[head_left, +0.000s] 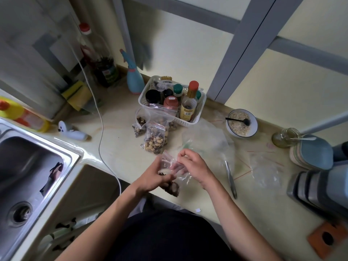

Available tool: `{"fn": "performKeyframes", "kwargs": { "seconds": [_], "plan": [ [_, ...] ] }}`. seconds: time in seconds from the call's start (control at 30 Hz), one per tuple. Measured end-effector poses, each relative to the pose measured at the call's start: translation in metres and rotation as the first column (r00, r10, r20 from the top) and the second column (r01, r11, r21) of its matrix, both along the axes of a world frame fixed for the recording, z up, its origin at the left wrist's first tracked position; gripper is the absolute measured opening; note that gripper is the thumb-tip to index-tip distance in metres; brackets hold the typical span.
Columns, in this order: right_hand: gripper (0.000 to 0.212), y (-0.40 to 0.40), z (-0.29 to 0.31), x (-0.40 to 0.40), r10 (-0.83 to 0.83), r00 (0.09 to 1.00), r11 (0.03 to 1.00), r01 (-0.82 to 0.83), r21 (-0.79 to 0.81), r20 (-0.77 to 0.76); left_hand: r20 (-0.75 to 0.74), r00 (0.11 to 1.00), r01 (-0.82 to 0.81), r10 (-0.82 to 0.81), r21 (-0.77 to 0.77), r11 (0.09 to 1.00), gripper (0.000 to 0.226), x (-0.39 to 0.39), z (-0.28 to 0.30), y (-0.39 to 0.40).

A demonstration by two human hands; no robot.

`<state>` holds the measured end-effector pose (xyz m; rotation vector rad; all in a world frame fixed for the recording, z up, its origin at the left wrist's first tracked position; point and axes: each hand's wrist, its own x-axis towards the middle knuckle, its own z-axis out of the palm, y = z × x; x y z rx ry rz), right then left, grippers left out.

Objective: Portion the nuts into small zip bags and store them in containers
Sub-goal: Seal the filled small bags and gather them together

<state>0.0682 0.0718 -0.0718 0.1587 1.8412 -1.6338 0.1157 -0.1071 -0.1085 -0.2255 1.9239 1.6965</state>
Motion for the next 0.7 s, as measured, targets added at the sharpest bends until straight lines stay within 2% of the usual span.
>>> {"fn": "performKeyframes", "kwargs": {
  "seconds": [0.07, 0.13, 0.17, 0.2, 0.27, 0.3, 0.37, 0.43, 0.53, 0.7],
  "plan": [
    [0.017, 0.003, -0.002, 0.001, -0.153, 0.986, 0.975, 0.161, -0.152, 0.065, 0.058, 0.996, -0.070, 0.064, 0.119, 0.990, 0.029, 0.002, 0.008, 0.002],
    [0.031, 0.001, -0.003, 0.003, -0.317, 0.922, 0.874, 0.375, -0.309, 0.223, 0.069, 0.982, -0.184, 0.173, 0.188, 0.965, 0.019, 0.002, 0.019, 0.005],
    [0.044, -0.001, -0.003, 0.004, -0.369, 0.886, 0.839, 0.448, -0.309, 0.283, 0.062, 0.971, -0.240, 0.232, 0.191, 0.952, 0.018, 0.003, 0.024, 0.007],
    [0.055, -0.005, -0.005, 0.004, -0.393, 0.875, 0.855, 0.461, -0.238, 0.283, 0.064, 0.955, -0.296, 0.290, 0.183, 0.937, 0.022, 0.003, 0.027, 0.008],
    [0.064, -0.017, -0.006, 0.008, -0.339, 0.927, 0.940, 0.341, 0.021, 0.160, 0.088, 0.913, -0.408, 0.400, 0.123, 0.905, 0.034, 0.001, 0.028, 0.014],
    [0.063, -0.024, -0.007, 0.011, -0.298, 0.951, 0.947, 0.283, 0.153, 0.084, 0.081, 0.893, -0.448, 0.443, 0.070, 0.891, 0.038, -0.001, 0.029, 0.019],
    [0.058, -0.038, -0.010, 0.017, -0.215, 0.975, 0.896, 0.221, 0.384, -0.060, -0.002, 0.879, -0.474, 0.477, -0.118, 0.873, 0.043, -0.005, 0.028, 0.029],
    [0.055, -0.049, -0.010, 0.021, -0.184, 0.968, 0.819, 0.246, 0.518, -0.168, -0.110, 0.870, -0.492, 0.481, -0.272, 0.827, 0.050, -0.006, 0.030, 0.038],
    [0.062, -0.052, -0.007, 0.020, -0.180, 0.916, 0.730, 0.368, 0.576, -0.358, -0.220, 0.814, -0.580, 0.537, -0.302, 0.756, 0.055, -0.009, 0.036, 0.044],
    [0.064, -0.056, 0.004, 0.020, -0.123, 0.835, 0.696, 0.458, 0.553, -0.537, -0.327, 0.780, -0.621, 0.533, -0.295, 0.727, 0.055, -0.010, 0.039, 0.045]
  ]
}}
